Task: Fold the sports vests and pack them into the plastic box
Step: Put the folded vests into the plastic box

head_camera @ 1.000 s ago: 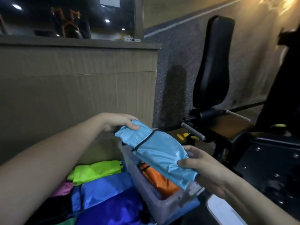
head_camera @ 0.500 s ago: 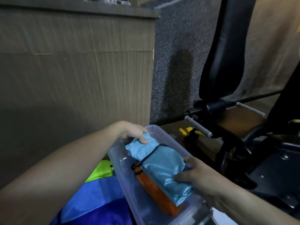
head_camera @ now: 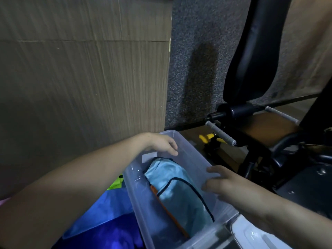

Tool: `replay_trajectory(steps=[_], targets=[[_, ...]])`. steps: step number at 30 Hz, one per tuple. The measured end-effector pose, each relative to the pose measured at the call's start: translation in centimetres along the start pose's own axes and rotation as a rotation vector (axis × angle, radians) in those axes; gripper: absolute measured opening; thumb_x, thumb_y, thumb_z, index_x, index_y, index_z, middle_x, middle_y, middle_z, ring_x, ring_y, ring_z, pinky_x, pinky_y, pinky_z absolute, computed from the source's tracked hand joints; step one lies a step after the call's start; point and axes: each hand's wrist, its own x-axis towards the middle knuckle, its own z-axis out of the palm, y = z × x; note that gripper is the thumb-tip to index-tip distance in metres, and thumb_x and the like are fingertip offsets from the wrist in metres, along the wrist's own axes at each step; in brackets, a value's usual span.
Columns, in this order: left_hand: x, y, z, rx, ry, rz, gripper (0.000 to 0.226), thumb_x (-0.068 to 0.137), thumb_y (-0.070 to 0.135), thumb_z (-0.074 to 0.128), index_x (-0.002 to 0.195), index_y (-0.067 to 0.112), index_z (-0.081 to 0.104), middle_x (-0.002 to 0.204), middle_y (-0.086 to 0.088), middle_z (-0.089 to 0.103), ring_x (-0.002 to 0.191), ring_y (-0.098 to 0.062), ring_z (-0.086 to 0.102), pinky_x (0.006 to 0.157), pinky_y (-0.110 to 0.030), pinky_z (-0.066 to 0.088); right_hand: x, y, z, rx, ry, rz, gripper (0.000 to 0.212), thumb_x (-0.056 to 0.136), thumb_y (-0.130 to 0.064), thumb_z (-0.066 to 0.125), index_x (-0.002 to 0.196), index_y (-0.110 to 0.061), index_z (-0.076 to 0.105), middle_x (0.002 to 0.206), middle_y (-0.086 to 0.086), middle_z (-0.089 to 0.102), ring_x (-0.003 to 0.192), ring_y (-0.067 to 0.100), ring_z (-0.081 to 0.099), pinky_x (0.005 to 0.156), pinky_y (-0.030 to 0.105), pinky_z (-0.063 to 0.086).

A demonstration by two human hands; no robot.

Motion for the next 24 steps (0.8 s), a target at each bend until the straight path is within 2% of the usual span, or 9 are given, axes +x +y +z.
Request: replay_trajectory(steps=[3, 6, 13, 16, 18, 20, 22, 24], targets=[[-0.9, 0.4, -0.1, -0.065, -0.016, 0.033, 0.038, 0.096, 0.032, 0.066, 0.132, 0.020, 0.059, 0.133, 0.001, 0.059, 0.121, -0.013, 0.055, 0.110, -0.030, 0.039, -0.5, 0.0, 0.0, 0.026, -0.003, 0.006, 0.092, 0.043, -0.048, 0.073, 0.131, -0.034, 0.051, 0.122, 0.003, 0.062, 0.111, 0.017, 0.060, 0.100, 0.037, 0.050], [-2.1, 0.0, -0.3, -0.115, -0.010, 0.044, 0.035, 0.096, 0.030, 0.066, 0.130, 0.020, 0.060, 0.133, 0.002, 0.059, 0.121, -0.013, 0.056, 0.105, -0.027, 0.041, -1.2, -0.2, 0.5, 0.026, -0.005, -0.008, 0.082, 0.050, -0.045, 0.073, 0.129, -0.033, 0.053, 0.117, 0.002, 0.066, 0.105, 0.015, 0.065, 0.094, 0.035, 0.053], [-6.2, -1.8, -1.5, -0.252, 0.001, 0.105, 0.029, 0.096, 0.021, 0.066, 0.125, 0.018, 0.060, 0.123, -0.001, 0.065, 0.113, -0.014, 0.065, 0.105, -0.030, 0.048, -3.2, -1.4, 2.6, 0.020, 0.004, -0.039, 0.073, 0.056, -0.042, 0.072, 0.126, -0.032, 0.054, 0.114, 0.007, 0.067, 0.103, 0.018, 0.066, 0.097, 0.039, 0.053], [-9.4, -2.5, -2.1, -0.282, 0.010, 0.111, 0.031, 0.098, 0.019, 0.063, 0.128, 0.014, 0.057, 0.125, -0.006, 0.066, 0.108, -0.013, 0.066, 0.092, -0.020, 0.050, -4.4, -2.1, 4.4, 0.038, -0.001, -0.053, 0.064, 0.061, -0.039, 0.075, 0.122, -0.032, 0.057, 0.114, 0.005, 0.067, 0.102, 0.018, 0.067, 0.099, 0.041, 0.052], [-12.2, -3.1, -2.8, -0.276, 0.042, 0.119, 0.034, 0.099, 0.020, 0.062, 0.131, 0.012, 0.056, 0.124, -0.005, 0.067, 0.103, -0.010, 0.066, 0.082, -0.015, 0.051, -5.2, -2.7, 5.8, 0.067, -0.023, -0.080, 0.049, 0.076, -0.031, 0.078, 0.121, -0.031, 0.058, 0.112, 0.006, 0.069, 0.103, 0.019, 0.068, 0.099, 0.042, 0.052], [-15.7, -4.2, -3.5, -0.289, 0.072, 0.120, 0.034, 0.099, 0.019, 0.061, 0.132, 0.010, 0.055, 0.120, -0.003, 0.068, 0.103, -0.012, 0.066, 0.090, -0.021, 0.051, -6.3, -3.5, 7.7, 0.088, -0.040, -0.113, 0.040, 0.083, -0.024, 0.074, 0.120, -0.029, 0.059, 0.113, 0.006, 0.070, 0.102, 0.020, 0.069, 0.097, 0.041, 0.053], [-19.4, -5.9, -4.2, -0.300, 0.100, 0.116, 0.031, 0.099, 0.018, 0.061, 0.129, 0.011, 0.056, 0.120, -0.005, 0.069, 0.105, -0.015, 0.067, 0.101, -0.031, 0.048, -7.5, -4.2, 10.0, 0.086, -0.053, -0.164, 0.047, 0.075, -0.024, 0.078, 0.118, -0.028, 0.061, 0.111, 0.007, 0.072, 0.101, 0.021, 0.070, 0.097, 0.042, 0.054], [-23.2, -7.9, -4.6, -0.316, 0.139, 0.113, 0.028, 0.100, 0.017, 0.060, 0.127, 0.013, 0.056, 0.125, -0.008, 0.068, 0.106, -0.017, 0.067, 0.105, -0.036, 0.047, -8.8, -4.8, 12.6, 0.065, -0.069, -0.227, 0.052, 0.067, -0.028, 0.075, 0.118, -0.029, 0.062, 0.112, 0.008, 0.072, 0.102, 0.023, 0.070, 0.098, 0.043, 0.053]])
